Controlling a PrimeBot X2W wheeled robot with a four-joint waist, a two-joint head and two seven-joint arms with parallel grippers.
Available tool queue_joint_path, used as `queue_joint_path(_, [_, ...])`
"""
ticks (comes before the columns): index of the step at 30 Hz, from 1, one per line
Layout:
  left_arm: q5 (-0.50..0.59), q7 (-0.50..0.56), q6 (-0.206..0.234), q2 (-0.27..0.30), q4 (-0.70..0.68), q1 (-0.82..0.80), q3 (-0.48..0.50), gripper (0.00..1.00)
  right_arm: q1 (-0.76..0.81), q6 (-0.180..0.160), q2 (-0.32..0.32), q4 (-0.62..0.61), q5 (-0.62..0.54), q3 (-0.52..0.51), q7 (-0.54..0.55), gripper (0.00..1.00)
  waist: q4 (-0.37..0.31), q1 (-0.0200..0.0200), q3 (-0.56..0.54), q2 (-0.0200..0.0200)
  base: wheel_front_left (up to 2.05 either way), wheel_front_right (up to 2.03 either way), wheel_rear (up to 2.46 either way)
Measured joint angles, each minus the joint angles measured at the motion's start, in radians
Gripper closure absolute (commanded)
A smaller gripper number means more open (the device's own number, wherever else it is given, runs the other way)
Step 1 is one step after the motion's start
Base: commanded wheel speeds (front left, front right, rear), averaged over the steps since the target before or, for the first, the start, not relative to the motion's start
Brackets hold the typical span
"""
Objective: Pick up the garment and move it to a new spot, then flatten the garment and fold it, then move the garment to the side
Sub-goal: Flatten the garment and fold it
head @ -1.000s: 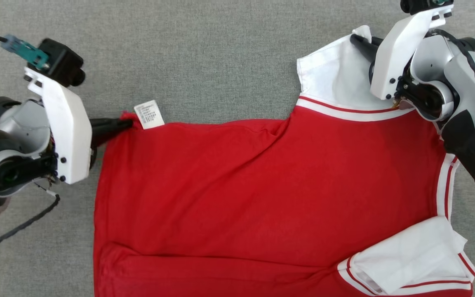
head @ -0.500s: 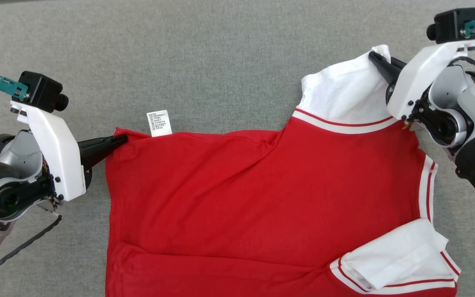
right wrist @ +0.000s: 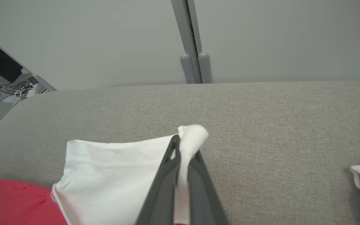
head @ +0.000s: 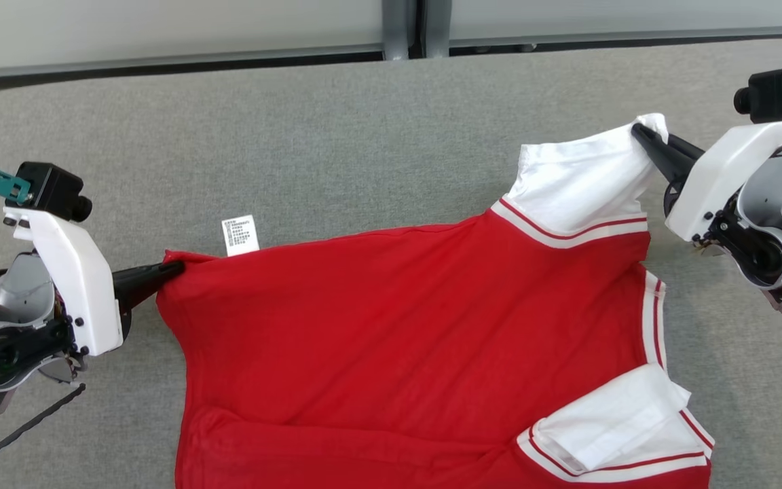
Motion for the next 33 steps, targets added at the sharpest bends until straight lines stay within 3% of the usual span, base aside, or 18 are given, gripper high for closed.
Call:
queue_joint_path(9, [0.001,0.027,0.007,0.005,0.028,0.015,-0.020,1.00,0.045,0.000,-0.056,-0.053,0.054,0.031,0.009,1.00,-0.025,0.0000,-0.054,0.0000,0.00,0.00,0.00])
queue_joint_path(22, [0.056,0.183,0.025,0.021,0.018,0.008,-0.119,1.00,0.129,0.000,-0.193,-0.242,0.175,0.096,0.212,1.00,-0.018,0.0000,-0.089,0.0000,0.00,0.00,0.00])
queue_joint_path(33, [0.093,0.235,0.025,-0.019,0.051,-0.031,-0.164,1.00,0.223,0.000,-0.305,-0.446,0.270,0.132,0.338,1.00,-0.011,-0.0001,-0.097,0.0000,0.00,0.00,0.00])
